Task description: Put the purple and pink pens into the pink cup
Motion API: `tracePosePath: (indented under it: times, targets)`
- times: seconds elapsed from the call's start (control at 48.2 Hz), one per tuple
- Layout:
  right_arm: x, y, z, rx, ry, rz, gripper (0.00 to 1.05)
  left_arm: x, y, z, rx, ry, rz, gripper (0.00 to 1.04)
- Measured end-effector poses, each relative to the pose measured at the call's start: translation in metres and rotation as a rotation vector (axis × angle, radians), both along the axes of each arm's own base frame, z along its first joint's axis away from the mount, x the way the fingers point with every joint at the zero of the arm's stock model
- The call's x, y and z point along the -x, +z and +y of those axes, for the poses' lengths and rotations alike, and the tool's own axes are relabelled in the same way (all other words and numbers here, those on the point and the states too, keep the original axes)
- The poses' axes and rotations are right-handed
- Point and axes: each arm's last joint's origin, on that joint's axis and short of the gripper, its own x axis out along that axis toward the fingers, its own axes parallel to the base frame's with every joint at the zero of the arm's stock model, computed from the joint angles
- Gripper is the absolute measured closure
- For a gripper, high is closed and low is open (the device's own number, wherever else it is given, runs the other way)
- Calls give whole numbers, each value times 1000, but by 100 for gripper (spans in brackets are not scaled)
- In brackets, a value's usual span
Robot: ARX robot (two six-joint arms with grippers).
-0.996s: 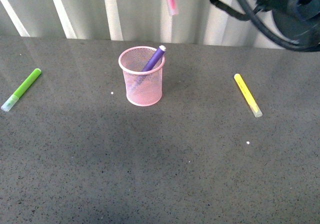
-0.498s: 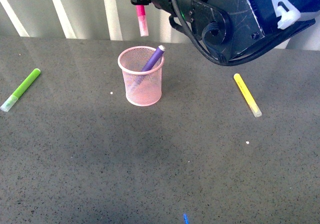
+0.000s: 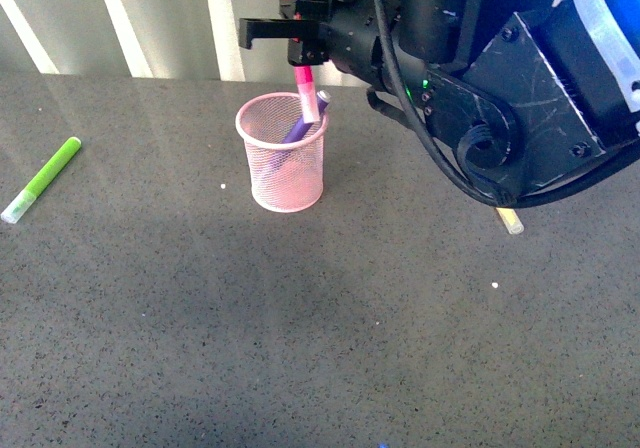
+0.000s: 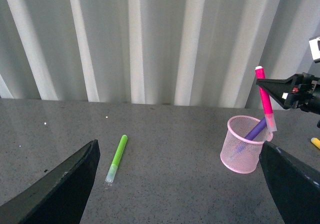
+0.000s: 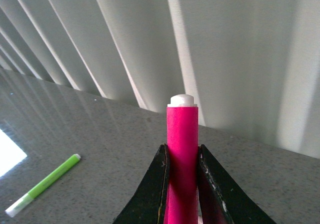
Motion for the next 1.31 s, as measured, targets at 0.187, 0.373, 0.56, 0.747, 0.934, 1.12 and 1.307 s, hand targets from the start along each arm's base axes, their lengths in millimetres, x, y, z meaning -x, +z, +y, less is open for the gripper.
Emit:
tracePosePath:
  times: [0.187, 0.373, 0.56, 0.747, 0.934, 1.12, 1.307]
  targets:
    - [-1, -4, -9, 16, -15, -3, 94, 0, 0, 0, 0, 0, 0, 7]
    - [-1, -3, -9, 14, -17, -5, 94, 0, 0, 0, 0, 0, 0, 7]
    - [-3, 2, -1, 5, -4, -23, 94, 0, 0, 0, 0, 0, 0, 7]
    - [-7, -1, 6, 4, 0, -27, 94, 0, 0, 0, 0, 0, 0, 7]
    - [-8, -12, 12, 16, 10, -3, 84, 0, 0, 0, 0, 0, 0, 7]
    - [-10, -9, 14, 10, 10, -13, 52, 0, 0, 0, 0, 0, 0, 7]
    - [-11, -8, 12, 3, 4, -17, 17, 0, 0, 0, 0, 0, 0, 7]
